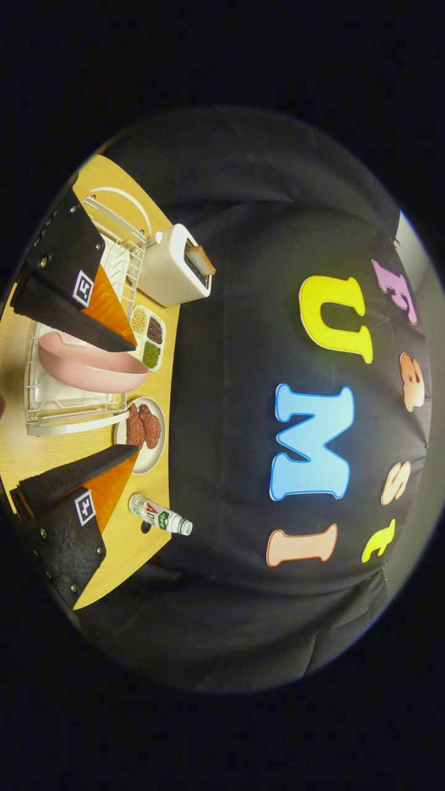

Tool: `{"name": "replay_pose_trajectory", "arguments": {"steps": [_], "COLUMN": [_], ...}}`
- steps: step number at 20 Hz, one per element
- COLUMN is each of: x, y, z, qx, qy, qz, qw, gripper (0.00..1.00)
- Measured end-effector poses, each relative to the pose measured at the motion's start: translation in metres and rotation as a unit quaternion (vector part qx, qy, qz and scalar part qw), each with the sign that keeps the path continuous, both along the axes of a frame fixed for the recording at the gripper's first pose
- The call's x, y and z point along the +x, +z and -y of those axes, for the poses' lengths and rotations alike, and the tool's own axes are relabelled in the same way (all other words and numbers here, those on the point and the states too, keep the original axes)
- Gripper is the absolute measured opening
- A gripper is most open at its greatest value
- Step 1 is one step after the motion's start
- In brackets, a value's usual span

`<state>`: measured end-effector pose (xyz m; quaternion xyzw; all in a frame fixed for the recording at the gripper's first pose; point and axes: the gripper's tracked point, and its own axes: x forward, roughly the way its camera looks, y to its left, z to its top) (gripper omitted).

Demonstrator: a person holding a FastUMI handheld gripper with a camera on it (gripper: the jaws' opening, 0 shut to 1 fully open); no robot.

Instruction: Take the plate from the dish rack, then take the spoon from the basket and place it into the plate.

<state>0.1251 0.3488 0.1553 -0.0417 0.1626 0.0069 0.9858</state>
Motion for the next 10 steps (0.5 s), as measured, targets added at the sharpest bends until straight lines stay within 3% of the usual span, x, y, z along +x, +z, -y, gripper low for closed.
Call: {"name": "replay_pose_trajectory", "arguments": {"steps": [4, 6, 9, 10], "x": [0.013, 0.015, 0.015, 0.015], "y": [-0.024, -0.035, -0.050, -0.055], "z": [-0.007, -0.009, -0.010, -0.008], "qx": [-0.030, -0.032, -0.044, -0.045], "qy": [-0.017, -0.029, -0.042, -0.051], "qz": [-0.031, -0.052, -0.090, -0.099], "qw": [0.999, 0.998, 0.994, 0.993], "gripper": [0.90, 0.79, 0.78, 0.68]}}
